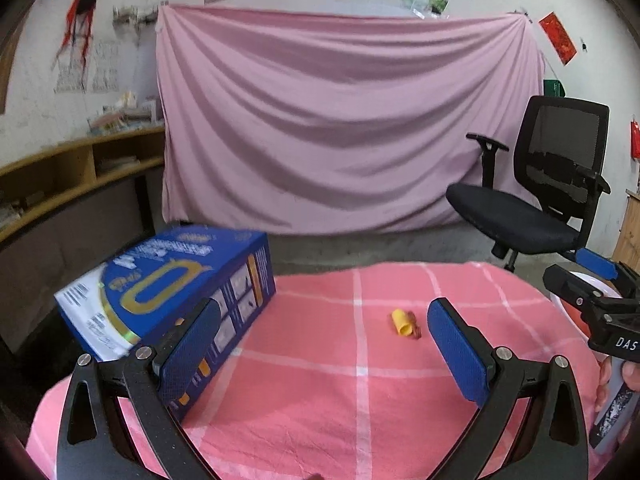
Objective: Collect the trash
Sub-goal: 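Move both tools back over the table toward the yellow cap and brown item, then grasp the yellow cap with the left tool while the right grasps the brown ring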
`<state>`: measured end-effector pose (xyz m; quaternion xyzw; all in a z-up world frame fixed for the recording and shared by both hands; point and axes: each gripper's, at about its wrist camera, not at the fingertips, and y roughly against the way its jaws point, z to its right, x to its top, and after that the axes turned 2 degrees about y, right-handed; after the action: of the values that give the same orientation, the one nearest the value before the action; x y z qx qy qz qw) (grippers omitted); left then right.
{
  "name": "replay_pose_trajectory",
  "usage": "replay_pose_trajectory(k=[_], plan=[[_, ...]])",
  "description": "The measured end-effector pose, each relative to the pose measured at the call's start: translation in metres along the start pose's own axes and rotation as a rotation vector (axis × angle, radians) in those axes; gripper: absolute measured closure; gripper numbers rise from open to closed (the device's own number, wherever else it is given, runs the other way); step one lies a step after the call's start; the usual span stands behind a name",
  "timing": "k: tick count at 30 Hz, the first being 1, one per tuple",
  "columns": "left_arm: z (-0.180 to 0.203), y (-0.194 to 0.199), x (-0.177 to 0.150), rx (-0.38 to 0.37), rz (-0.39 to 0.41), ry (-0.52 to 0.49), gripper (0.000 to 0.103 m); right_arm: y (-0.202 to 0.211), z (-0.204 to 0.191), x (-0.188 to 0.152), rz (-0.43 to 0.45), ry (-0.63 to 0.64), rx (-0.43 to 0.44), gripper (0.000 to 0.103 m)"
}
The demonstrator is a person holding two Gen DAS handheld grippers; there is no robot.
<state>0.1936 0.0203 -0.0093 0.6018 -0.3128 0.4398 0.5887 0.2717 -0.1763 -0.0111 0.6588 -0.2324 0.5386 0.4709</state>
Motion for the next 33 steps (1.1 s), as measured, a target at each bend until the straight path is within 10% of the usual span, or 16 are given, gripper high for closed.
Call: replay_pose_trajectory(k=[6, 15, 29, 33], plan=[[-0.007, -0.018, 0.004, -0.017, -0.094, 0.031, 0.005, -0.031, -0.007, -0.003, -0.154, 0.035, 0.069, 0.021], [-0.007, -0.05, 0.001, -0.033, -0.285, 0.049, 0.046, -0.077, -0.025, -0.012, -0.378, 0.089, 0.23, 0.041], [-0.017, -0.072, 0.003, -0.045, -0.407, 0.109, 0.047, -0.116, -0.052, -0.012, -0.488, 0.127, 0.34, 0.062], [-0.012, -0.073, 0.004, -0.061, -0.412, 0.094, 0.047, -0.12, -0.051, -0.011, -0.495, 0.114, 0.361, 0.085]])
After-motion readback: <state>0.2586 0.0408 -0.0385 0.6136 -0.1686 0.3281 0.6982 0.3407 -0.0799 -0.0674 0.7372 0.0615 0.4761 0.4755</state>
